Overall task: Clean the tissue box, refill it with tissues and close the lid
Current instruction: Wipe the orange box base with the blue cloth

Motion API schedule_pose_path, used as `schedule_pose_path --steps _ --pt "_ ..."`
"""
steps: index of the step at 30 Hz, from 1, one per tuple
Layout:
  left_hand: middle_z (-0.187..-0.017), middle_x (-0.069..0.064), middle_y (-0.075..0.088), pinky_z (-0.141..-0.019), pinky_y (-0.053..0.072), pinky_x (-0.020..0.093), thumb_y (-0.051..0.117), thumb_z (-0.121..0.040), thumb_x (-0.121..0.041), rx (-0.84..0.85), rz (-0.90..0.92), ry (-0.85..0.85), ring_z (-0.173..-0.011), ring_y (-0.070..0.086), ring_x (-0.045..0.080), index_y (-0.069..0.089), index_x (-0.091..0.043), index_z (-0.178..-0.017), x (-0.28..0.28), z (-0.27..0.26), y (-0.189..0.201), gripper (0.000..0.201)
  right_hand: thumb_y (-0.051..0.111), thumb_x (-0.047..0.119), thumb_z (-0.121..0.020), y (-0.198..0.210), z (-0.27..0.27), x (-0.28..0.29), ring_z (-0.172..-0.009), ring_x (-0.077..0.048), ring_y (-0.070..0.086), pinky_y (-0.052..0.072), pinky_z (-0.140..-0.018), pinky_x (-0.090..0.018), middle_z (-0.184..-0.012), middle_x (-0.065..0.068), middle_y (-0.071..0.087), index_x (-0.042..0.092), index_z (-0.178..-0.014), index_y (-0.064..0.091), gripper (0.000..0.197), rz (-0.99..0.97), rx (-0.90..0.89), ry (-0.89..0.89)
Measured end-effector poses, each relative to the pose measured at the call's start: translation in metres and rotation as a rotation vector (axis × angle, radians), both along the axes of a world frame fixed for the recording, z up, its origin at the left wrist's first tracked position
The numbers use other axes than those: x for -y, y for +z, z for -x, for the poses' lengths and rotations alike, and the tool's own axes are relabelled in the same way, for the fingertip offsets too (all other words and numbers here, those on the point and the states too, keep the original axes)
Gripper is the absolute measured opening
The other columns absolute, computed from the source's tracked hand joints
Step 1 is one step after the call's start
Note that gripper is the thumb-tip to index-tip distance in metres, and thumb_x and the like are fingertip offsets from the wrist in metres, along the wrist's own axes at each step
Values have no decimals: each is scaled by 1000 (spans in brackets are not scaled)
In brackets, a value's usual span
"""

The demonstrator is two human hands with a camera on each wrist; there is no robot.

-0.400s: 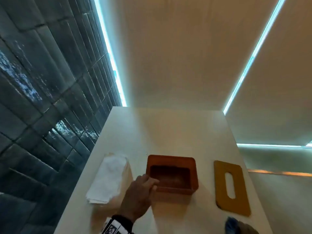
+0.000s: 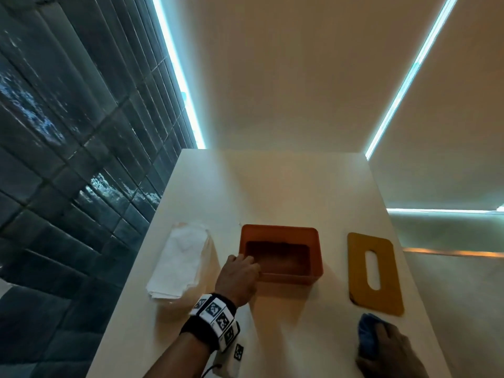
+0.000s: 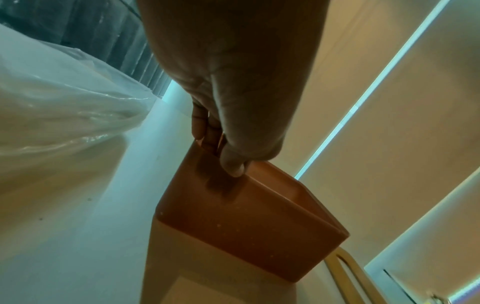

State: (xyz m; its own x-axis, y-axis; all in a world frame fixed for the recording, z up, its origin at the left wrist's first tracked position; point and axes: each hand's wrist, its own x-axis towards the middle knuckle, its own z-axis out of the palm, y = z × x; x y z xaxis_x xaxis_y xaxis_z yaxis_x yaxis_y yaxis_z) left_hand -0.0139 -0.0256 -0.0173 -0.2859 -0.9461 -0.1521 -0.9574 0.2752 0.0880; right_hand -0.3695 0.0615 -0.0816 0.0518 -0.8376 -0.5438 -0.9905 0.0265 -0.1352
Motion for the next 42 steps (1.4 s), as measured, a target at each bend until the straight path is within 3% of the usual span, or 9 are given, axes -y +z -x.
schedule_pose_path --steps 3,9,14,22,25,28,32,38,42 --pt "-103 4 63 -91 37 37 50 -86 -13 64 -24 -70 -97 54 25 63 -17 -102 5 2 3 21 56 62 -81 0 0 4 -138 -22 31 30 -112 -31 -150 -5 27 22 -147 19 86 113 12 -71" --pt "-90 4 63 -84 44 36 44 -85 -12 37 4 -53 -82 54 22 57 -17 -87 11 3 10 14 67 46 -82 8 -1 22 -117 -9 54 39 -103 -21 -125 16 47 41 -125 49 47 54 177 -93" --pt "-86 3 64 -76 46 35 40 -87 -17 -90 41 12 -75 57 23 55 -18 -82 26 6 33 17 74 18 -80 37 -4 42 -78 -13 61 45 -65 -22 -95 -3 63 15 -97 57 24 26 364 -318" --pt "-94 6 69 -77 48 36 45 -89 -18 -538 -236 410 -87 60 22 64 -14 -81 38 -13 65 22 62 5 -88 115 -35 60 -79 -29 70 52 -71 -39 -81 -12 71 8 -94 64 7 201 1090 -591" --pt "-78 9 62 -66 39 34 46 -93 -16 -794 -232 434 -70 51 19 58 -2 -76 22 -14 78 25 65 26 -85 143 -50 65 -67 -25 67 51 -65 -41 -78 -18 67 12 -89 65 15 295 1285 -600" --pt "-69 1 53 -64 35 31 45 -95 -23 -1016 -196 415 -64 45 13 56 -4 -76 4 -10 94 29 69 60 -71 170 -68 77 -65 -18 63 54 -61 -29 -74 -7 65 15 -88 62 48 514 1359 -501" --pt "-65 -8 53 -64 36 25 44 -89 -33 -1244 -132 385 -63 47 8 56 -14 -73 -15 0 116 27 57 32 -95 204 -102 94 -68 -5 58 48 -60 -15 -74 10 63 28 -89 59 7 915 1292 -338" --pt "-64 -10 57 -66 40 30 45 -89 -32 -1414 -97 389 -66 52 9 60 -22 -73 -27 11 124 24 43 46 -95 206 -143 104 -131 -14 43 42 -105 -40 -135 10 50 28 -124 53 35 939 842 160" --pt "-82 10 71 -71 51 29 45 -87 -27 -1489 -93 415 -78 65 18 68 -16 -94 -29 10 125 27 39 42 -101 193 -160 81 -142 -12 33 30 -116 -47 -145 0 49 24 -133 50 38 855 664 643"
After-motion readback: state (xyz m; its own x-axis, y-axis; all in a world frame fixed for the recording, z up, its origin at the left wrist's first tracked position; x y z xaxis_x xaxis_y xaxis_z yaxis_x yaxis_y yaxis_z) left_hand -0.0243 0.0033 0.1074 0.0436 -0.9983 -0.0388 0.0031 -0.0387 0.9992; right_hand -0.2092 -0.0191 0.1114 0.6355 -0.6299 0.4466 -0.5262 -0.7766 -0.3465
